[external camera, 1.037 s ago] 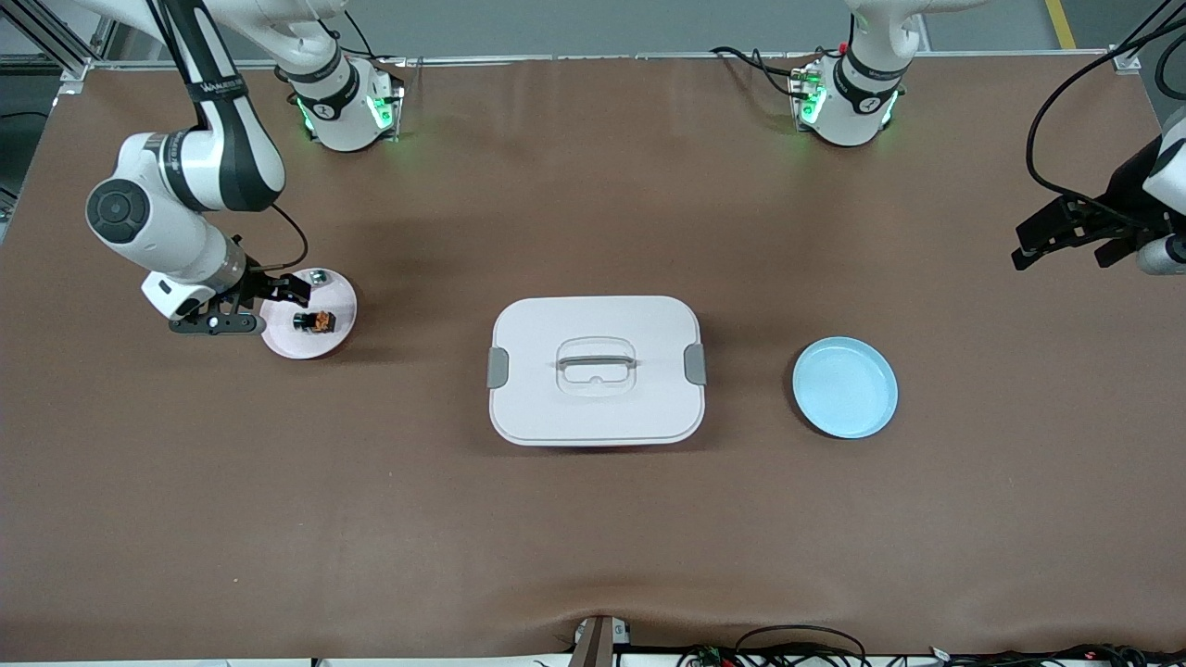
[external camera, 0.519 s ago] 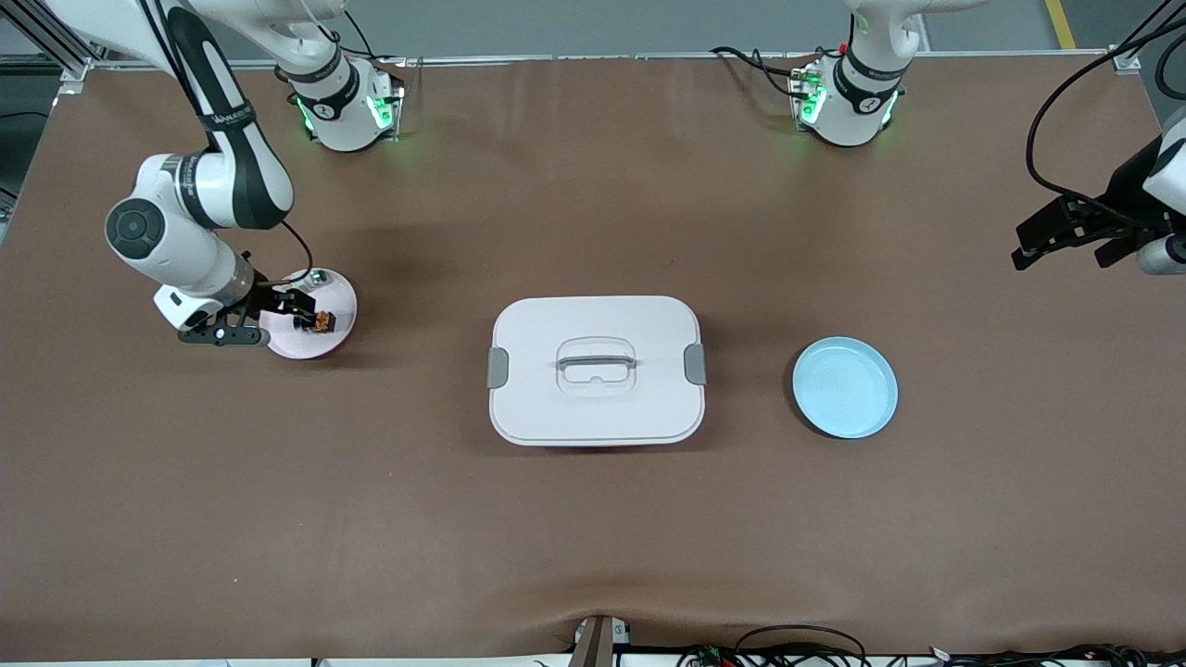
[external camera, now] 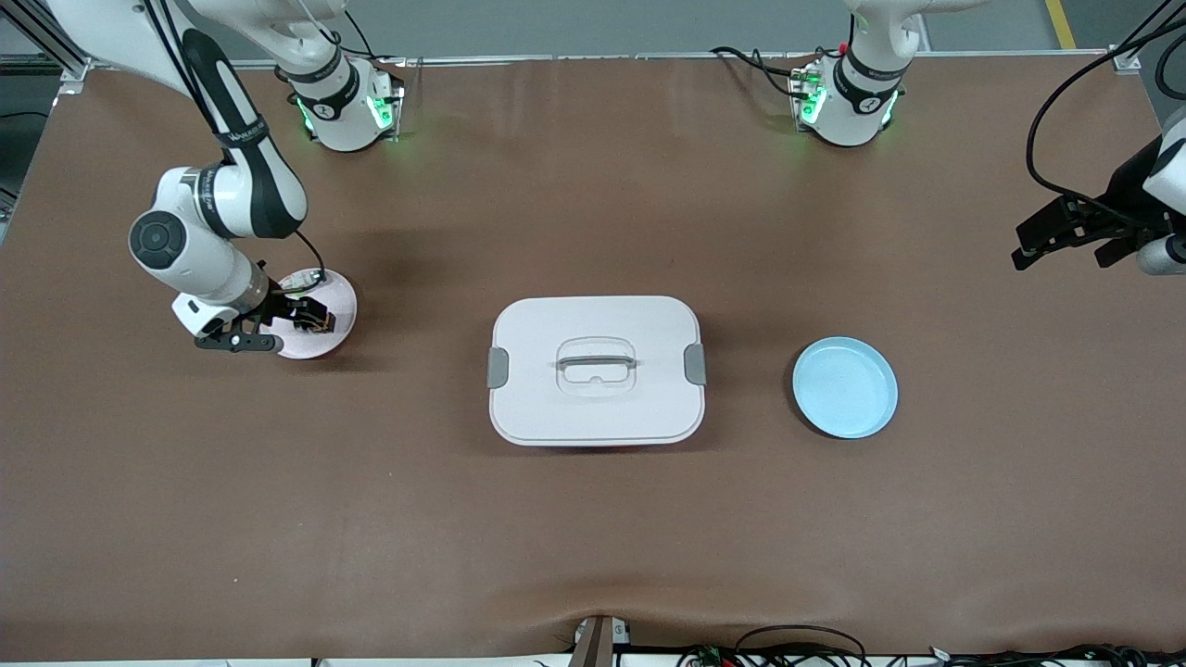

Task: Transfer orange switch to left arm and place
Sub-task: 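Lower the right gripper and grasp the orange switch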

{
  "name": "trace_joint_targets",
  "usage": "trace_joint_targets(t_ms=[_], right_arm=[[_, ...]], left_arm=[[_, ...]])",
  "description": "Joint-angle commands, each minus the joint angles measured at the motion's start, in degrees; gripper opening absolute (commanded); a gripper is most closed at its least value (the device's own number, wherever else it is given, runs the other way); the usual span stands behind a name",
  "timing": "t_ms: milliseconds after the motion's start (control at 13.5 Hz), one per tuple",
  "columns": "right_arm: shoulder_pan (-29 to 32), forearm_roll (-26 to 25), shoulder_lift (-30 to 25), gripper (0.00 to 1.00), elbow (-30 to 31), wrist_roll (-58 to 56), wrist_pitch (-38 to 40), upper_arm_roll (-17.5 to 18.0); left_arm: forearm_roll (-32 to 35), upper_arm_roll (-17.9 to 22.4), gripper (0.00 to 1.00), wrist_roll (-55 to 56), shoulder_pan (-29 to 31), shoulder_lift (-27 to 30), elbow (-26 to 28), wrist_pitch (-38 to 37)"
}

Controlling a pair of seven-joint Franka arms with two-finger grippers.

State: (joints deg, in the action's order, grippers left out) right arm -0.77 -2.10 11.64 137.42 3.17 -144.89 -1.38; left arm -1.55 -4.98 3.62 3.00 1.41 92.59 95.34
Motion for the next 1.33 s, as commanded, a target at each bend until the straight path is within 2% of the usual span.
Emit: trace_joint_targets(t_ms=[0,370,963,1037,1111,1185,1259], right_arm=[[-0.19,-0.80,1.63,1.00,0.65,1.49,-2.58,0.06],[-1.16,-0.80,4.71,1.00,4.44,1.40,-11.72,0.06],[-0.72,-0.89,4.98,1.00,4.35,0.52,-11.47,-0.03],[-0.72,-0.89,4.89,0.91,4.35,0.00,-11.30,-0.03],[-0.72,-0.89,4.71,0.47,4.35,-0.96,-10.68,-0.03],[-0.63,-0.89,4.63,0.19,4.35,-0.80,-10.33,-0.03],[-0.55,-0.80,4.54,0.00,4.35,-0.71,-10.15,-0.03]], left_arm=[[0.40,-0.03,1.00,-1.07,-0.10,-0.61,-1.45,-1.03],[0.32,-0.03,1.00,-1.16,-0.01,-0.61,-1.45,-1.03],[0.32,-0.03,1.00,-1.16,-0.01,-0.70,-1.45,-1.03],[0.32,-0.03,1.00,-1.16,0.08,-0.70,-1.45,-1.03],[0.32,-0.03,1.00,-1.16,0.08,-0.62,-1.45,-1.03],[0.32,-0.03,1.00,-1.16,-0.01,-0.70,-1.45,-1.03],[0.40,-0.03,1.00,-1.16,-0.01,-0.70,-1.45,-1.03]])
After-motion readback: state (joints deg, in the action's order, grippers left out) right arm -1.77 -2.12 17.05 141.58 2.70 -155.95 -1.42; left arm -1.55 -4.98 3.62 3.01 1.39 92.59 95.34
